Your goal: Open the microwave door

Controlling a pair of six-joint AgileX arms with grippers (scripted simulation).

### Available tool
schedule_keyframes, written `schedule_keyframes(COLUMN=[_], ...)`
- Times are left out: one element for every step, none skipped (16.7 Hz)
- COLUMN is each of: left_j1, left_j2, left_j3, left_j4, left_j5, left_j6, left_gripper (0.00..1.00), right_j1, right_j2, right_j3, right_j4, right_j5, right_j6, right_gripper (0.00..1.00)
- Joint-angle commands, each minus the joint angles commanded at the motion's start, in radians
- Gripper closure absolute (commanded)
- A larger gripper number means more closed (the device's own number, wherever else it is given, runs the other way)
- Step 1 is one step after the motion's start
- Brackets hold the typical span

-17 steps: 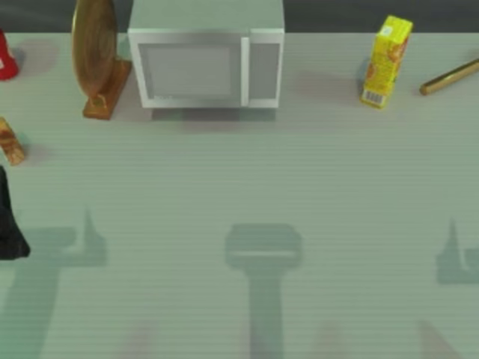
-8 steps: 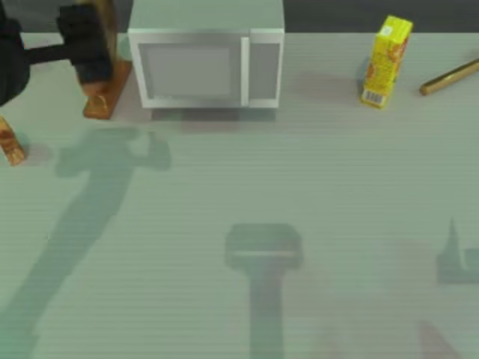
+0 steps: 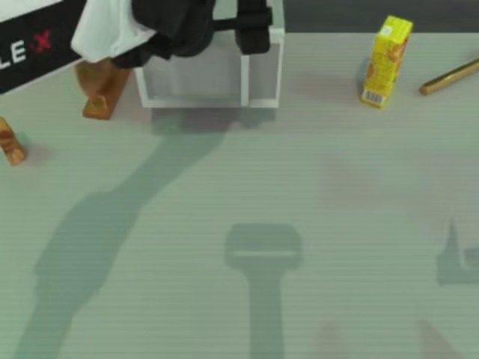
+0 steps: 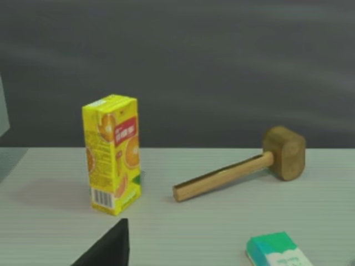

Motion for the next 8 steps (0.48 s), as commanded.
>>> schedule_keyframes(left_j1=[-0.02,-0.038,-0.053,-0.064,-0.073,-0.077,-0.079,-0.079], left_j2=[0.063,0.117,0.161,0.195,0.219,0.233,0.236,0.236], left_j3=[0.049,0.092,0.129,0.158,0.179,0.192,0.195,0.195], left_j4=[-0.023,-0.044,-0.062,-0.076,-0.087,-0.093,-0.094,-0.094], left_j5=[-0.012,-0.023,-0.032,-0.04,-0.045,-0.048,-0.049,-0.049], left_j6=[-0.016,-0.029,-0.04,-0.049,-0.055,-0.058,-0.059,-0.059], left_gripper=[0.0,0.0,0.0,0.0,0.0,0.0,0.0,0.0], right_j1=[0.0,0.0,0.0,0.0,0.0,0.0,0.0,0.0], right_j2=[0.0,0.0,0.0,0.0,0.0,0.0,0.0,0.0], right_j3=[0.0,0.0,0.0,0.0,0.0,0.0,0.0,0.0], right_j4=[0.0,0.0,0.0,0.0,0.0,0.0,0.0,0.0], right_j5=[0.0,0.0,0.0,0.0,0.0,0.0,0.0,0.0], right_j6=[0.0,0.0,0.0,0.0,0.0,0.0,0.0,0.0], right_gripper=[0.0,0.0,0.0,0.0,0.0,0.0,0.0,0.0])
